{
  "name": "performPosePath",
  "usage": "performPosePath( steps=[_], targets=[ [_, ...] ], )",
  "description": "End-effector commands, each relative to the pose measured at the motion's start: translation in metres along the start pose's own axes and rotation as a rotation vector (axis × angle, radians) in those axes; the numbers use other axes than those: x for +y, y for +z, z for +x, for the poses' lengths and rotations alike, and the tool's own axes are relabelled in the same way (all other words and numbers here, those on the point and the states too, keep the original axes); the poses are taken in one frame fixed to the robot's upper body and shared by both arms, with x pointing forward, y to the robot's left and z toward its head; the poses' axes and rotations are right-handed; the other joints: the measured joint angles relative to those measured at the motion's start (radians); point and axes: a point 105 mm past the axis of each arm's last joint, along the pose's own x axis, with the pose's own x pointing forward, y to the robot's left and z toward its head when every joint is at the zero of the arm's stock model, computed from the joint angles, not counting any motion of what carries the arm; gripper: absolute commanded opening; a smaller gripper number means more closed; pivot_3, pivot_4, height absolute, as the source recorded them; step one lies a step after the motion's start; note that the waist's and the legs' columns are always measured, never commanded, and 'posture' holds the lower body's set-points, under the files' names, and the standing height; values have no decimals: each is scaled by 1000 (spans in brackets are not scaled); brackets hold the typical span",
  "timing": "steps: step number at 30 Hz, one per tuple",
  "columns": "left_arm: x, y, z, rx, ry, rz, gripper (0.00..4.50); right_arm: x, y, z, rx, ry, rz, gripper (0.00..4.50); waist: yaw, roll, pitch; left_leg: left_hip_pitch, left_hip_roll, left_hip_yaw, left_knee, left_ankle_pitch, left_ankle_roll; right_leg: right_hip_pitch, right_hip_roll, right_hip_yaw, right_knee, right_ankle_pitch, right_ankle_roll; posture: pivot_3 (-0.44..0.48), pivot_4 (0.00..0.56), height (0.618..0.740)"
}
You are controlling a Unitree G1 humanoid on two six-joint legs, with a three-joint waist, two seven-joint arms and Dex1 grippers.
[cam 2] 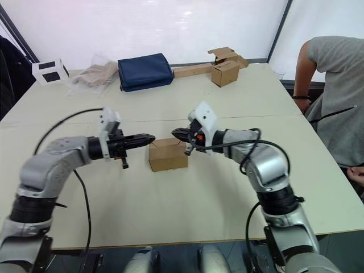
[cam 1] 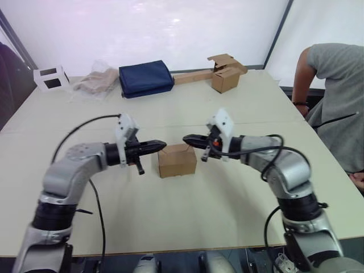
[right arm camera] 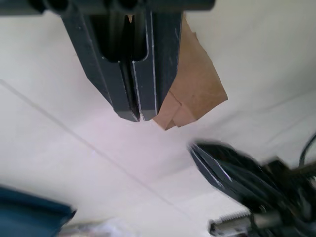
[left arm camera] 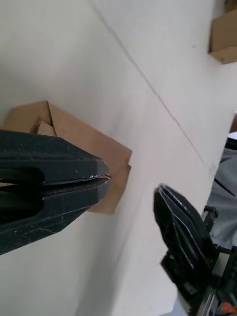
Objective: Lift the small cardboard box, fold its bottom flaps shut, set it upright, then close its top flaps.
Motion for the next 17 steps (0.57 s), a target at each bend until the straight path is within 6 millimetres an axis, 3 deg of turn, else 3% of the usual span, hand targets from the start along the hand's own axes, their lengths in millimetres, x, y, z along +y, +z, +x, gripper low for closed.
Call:
performPosePath(
  steps=[1, 11, 17],
  targets=[
    [-7, 7, -20, 2, -5, 10, 39, 7, 5, -25, -5, 19, -20, 0, 0, 0, 0, 0, 0, 0, 0, 0, 0, 0, 0, 0, 0, 0, 0, 0, 150, 740],
    [-17, 3, -82, 153, 12, -21, 39, 10, -6, -82, 117, 37, -10, 0, 1, 0, 1, 0, 1, 0, -1, 0, 1, 1, 0, 0, -2, 0, 0, 0, 150, 740],
    [-20, -5, -97, 179, 43, -60, 39, 14, -4, -99, 146, 58, 13, 0, 10, 0, 1, 1, 1, 1, -1, -1, 1, 2, 0, 0, -4, 0, 0, 0, 150, 740]
  ],
)
